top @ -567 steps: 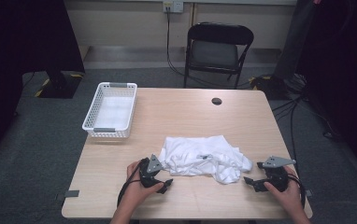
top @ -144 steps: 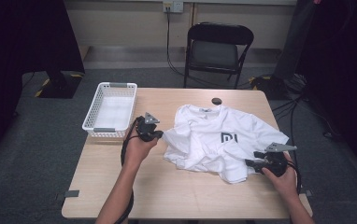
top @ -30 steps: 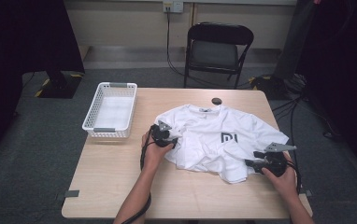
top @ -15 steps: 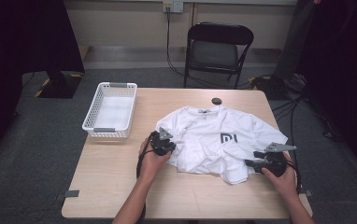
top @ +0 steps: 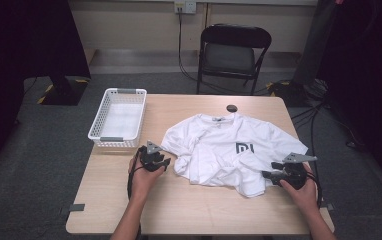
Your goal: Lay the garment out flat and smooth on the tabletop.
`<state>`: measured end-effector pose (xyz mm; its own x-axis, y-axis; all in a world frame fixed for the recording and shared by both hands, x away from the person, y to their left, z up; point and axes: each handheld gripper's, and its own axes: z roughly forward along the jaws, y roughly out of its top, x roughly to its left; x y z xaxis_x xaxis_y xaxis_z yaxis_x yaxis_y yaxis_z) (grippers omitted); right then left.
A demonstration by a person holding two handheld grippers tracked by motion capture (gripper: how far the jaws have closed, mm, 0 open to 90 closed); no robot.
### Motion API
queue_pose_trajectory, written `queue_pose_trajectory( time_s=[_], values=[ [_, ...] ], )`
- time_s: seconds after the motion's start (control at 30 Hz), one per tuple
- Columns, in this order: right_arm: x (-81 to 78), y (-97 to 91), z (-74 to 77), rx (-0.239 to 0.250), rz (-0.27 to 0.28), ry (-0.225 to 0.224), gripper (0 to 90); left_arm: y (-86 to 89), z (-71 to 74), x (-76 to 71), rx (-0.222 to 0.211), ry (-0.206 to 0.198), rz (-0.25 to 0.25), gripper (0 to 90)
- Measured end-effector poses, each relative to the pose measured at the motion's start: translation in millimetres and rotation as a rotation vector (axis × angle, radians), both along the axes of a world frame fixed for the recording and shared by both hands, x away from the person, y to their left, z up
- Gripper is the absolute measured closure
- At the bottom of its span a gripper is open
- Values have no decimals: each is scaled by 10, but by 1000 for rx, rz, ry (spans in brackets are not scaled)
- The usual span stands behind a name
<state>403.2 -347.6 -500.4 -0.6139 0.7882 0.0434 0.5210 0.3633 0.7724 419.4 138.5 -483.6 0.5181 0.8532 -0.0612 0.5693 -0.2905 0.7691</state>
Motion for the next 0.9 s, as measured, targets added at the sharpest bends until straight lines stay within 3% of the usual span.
queue_pose_trajectory(
  time_s=[0.17,0.33,0.5,0.57,0.7,0.9],
  values=[
    [0,-1,0,1,0,1,384,-61,-57,182,-72,27,20,648],
    [0,-1,0,1,0,1,384,-130,-32,313,-105,55,55,642],
    [0,0,0,1,0,1,384,-185,-72,440,-106,91,91,620],
    [0,-1,0,1,0,0,384,-213,-86,474,-83,85,88,672],
    [1,0,0,2,0,1,384,-263,-33,525,45,83,40,873],
    [2,-2,0,3,0,2,384,-228,204,576,87,28,47,900]
  ],
)
